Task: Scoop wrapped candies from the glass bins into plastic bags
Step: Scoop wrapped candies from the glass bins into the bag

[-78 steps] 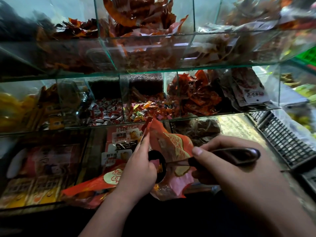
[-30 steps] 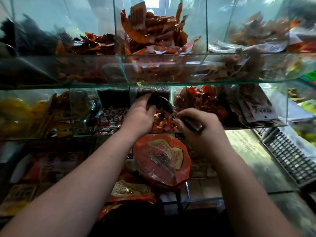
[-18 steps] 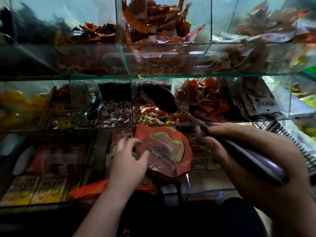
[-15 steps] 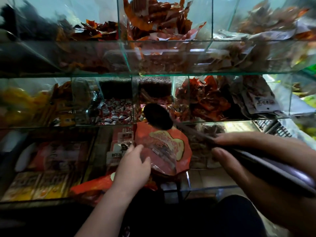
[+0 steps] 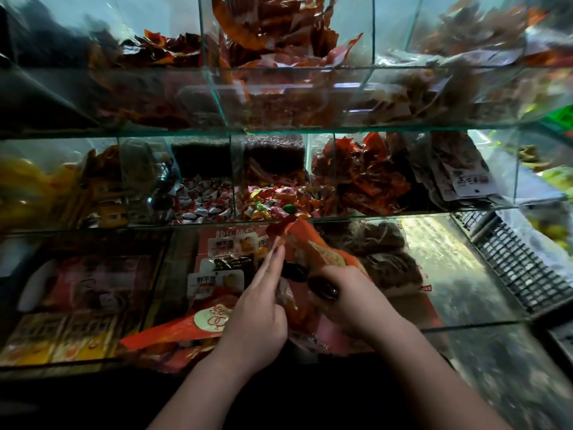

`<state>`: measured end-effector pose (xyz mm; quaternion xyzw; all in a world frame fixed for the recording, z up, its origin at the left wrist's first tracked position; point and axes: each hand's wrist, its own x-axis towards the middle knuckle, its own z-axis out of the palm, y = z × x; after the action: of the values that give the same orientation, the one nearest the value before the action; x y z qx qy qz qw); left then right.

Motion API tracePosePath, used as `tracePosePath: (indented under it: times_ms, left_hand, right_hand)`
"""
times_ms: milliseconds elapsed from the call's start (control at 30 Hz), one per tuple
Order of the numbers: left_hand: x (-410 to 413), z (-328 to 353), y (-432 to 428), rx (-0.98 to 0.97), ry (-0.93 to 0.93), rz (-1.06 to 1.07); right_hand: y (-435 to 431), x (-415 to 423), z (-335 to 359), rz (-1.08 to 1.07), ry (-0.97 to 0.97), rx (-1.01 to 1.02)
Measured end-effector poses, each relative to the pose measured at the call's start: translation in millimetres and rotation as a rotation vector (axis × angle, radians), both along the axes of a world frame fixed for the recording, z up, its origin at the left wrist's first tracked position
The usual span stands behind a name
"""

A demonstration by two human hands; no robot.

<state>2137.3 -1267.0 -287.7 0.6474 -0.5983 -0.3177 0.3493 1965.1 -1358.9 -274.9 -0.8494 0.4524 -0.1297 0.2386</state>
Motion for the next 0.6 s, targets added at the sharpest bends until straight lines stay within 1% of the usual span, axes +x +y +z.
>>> tracePosePath:
  times_ms: [200,300,433,533,600]
  left_hand:
    - [-1,-12,-2,0.043,-0.018,-0.001]
    - [-1,-15,-2,0.03,-0.009,0.003]
    - [-1,-19,-1,0.059,0.0,0.017]
    - [-1,-20,-1,0.062,0.002,0.014]
    - [-1,-19,-1,0.052,0.012,0.002]
  right_hand:
    - [5,1,-31,-0.195,0.031,0.186]
    - [1,1,-30,-0.212,0.064,0.254]
    - [-7,3,-26,-0.225,0.089,0.324]
    - [-11,4,-27,-0.26,0.054,0.349]
    - [-15,2,-26,-0.328,-0.02,0.369]
